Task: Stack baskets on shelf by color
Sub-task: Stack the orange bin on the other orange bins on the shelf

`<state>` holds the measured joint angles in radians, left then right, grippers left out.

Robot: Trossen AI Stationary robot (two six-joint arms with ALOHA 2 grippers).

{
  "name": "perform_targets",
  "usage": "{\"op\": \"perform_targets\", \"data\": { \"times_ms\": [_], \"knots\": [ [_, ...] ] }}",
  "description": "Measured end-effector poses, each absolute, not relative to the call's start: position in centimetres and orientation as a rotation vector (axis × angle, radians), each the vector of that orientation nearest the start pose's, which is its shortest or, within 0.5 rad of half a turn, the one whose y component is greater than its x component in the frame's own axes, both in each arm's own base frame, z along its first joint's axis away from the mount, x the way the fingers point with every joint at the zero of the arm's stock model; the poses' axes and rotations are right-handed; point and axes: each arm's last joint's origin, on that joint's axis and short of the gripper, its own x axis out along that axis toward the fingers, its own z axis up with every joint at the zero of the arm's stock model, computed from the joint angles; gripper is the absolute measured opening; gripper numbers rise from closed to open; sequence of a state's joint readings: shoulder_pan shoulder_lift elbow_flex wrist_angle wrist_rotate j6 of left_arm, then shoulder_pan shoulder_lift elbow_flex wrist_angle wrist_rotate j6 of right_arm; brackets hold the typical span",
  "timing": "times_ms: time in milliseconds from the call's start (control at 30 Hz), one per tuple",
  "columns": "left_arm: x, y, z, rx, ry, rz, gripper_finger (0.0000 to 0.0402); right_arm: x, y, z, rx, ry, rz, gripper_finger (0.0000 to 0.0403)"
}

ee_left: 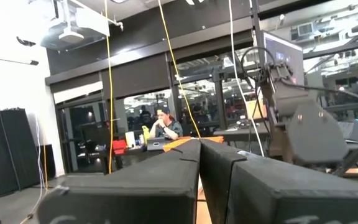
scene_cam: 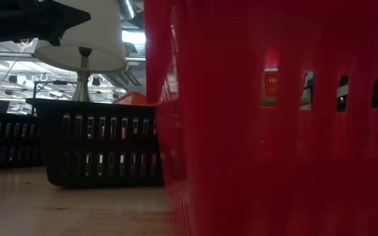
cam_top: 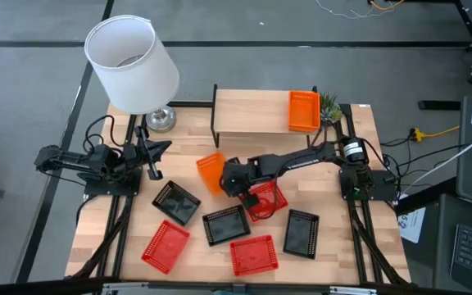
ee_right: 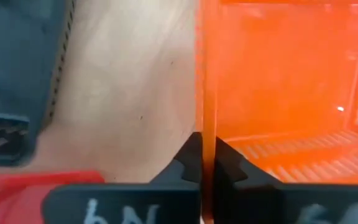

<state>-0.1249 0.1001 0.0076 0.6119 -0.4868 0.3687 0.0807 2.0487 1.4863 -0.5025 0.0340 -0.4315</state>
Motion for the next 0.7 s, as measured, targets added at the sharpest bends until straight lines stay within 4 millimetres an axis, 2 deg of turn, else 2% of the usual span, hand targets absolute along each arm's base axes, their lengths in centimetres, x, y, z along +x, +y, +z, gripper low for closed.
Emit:
{"op": "perform_targets", "data": {
  "times_ms": [167,300,400,567,700],
  "knots": [
    [8.9,0.2,21.4,0.199,-0.428,0.439,0.0,42.9,3.7,20.3,-0.448,1.103,0.288,0.0002],
    [8.9,0.2,21.4,0.2,-0.428,0.438,0.0,43.0,4.5,25.1,-0.475,1.125,0.323,0.0002],
    [8.9,0.2,21.4,0.2,-0.428,0.439,0.0,42.2,5.0,29.5,-0.479,1.156,0.348,0.0001],
    [8.9,0.2,21.4,0.2,-0.428,0.438,0.0,38.8,5.5,37.9,-0.435,1.168,0.308,0.0001],
    [8.9,0.2,21.4,0.2,-0.429,0.437,0.0,34.1,5.5,41.3,-0.437,1.106,0.171,0.0001]
  ]
}}
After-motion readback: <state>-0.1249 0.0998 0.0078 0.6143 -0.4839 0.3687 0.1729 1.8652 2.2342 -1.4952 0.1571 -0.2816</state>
